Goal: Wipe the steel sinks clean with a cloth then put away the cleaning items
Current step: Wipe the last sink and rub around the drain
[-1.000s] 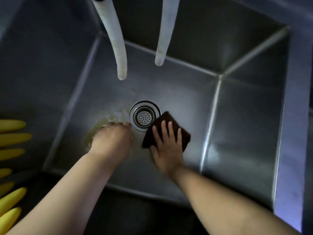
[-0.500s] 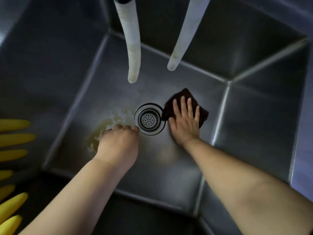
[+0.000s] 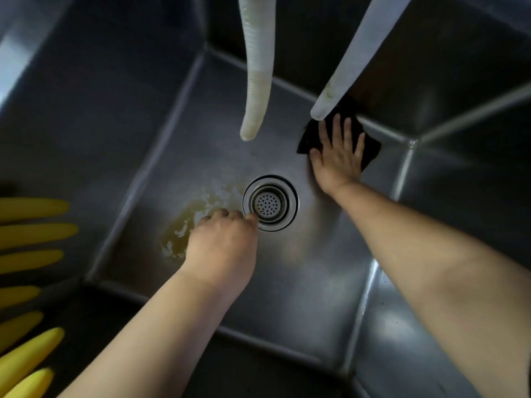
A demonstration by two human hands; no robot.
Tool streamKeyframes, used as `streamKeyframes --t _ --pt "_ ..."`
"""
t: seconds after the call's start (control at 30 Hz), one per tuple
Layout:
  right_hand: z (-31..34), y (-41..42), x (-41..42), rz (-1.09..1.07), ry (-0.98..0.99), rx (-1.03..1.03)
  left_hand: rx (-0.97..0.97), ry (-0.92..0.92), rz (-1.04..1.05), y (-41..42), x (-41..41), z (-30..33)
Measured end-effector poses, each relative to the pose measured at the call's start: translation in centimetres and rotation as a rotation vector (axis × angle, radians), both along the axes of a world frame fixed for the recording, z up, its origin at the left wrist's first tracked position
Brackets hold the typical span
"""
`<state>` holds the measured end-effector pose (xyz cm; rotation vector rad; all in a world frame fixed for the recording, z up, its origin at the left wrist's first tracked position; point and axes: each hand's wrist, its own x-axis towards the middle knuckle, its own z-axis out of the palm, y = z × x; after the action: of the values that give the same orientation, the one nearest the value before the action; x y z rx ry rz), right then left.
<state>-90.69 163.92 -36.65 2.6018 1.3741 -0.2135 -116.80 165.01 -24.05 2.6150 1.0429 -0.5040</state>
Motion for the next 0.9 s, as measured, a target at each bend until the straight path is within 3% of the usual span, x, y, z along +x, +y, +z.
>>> streamKeyframes --t 0.13,0.27,0.43,0.73,0.9 --pt "0.0 1.5 -6.3 0.138 0.057 0.000 0.007 -0.009 -0.002 0.2 -0.1 0.3" --pt "-0.4 3.1 -12.3 0.434 0.122 -0.017 -0.002 0.010 0.032 0.3 -0.3 0.1" --pt "-0.5 3.1 -11.4 0.570 0.121 -0.014 -0.014 0.037 0.035 0.3 -0.5 -0.2" --pt "0.0 0.1 1.2 0.145 0.040 0.047 -0.005 0.003 0.040 0.5 -0.3 0.6" --pt "0.3 -1.2 2.4 -0.083 -0.009 -0.003 -0.037 -0.032 0.049 0.4 0.2 1.3"
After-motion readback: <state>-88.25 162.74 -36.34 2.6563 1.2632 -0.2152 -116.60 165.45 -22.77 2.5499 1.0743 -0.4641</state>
